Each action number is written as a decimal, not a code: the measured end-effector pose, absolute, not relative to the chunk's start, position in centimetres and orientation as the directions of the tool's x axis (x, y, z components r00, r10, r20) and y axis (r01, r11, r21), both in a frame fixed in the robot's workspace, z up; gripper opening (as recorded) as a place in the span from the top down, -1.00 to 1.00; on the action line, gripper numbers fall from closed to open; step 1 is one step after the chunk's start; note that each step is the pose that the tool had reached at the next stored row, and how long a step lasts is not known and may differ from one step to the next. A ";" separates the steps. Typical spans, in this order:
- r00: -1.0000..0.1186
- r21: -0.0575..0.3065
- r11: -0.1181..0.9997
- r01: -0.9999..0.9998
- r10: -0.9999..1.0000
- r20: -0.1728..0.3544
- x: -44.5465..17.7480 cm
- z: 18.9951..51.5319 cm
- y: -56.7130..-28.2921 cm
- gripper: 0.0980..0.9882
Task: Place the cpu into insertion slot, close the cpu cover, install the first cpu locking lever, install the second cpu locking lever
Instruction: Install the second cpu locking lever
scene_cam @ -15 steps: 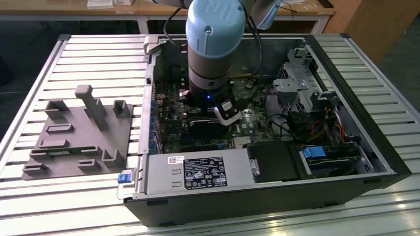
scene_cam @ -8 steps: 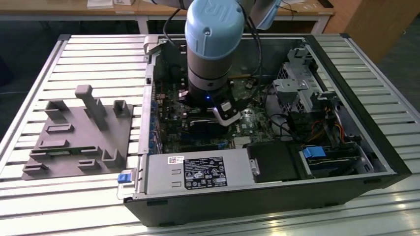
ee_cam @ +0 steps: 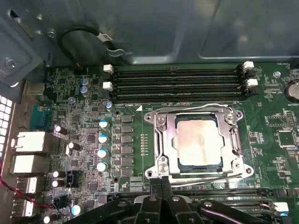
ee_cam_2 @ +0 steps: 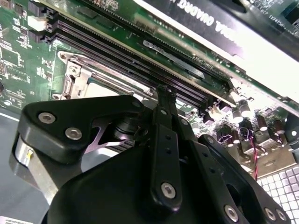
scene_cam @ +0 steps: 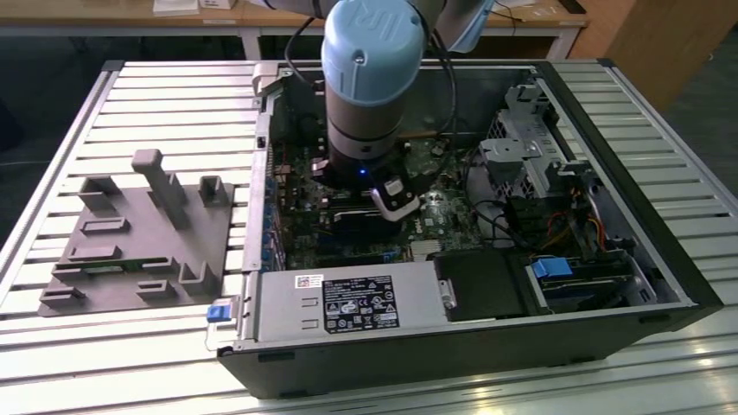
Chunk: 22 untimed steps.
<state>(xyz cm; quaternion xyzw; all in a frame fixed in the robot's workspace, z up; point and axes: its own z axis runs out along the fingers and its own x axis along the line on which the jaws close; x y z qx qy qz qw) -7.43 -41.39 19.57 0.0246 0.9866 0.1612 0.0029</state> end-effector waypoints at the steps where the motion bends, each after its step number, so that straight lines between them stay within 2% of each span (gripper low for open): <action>1: -0.999 0.318 0.947 0.048 0.050 0.002 -7.5 19.5 -41.3 0.96; 22: -0.999 0.322 0.945 0.048 0.050 0.002 -7.9 18.8 -40.2 0.96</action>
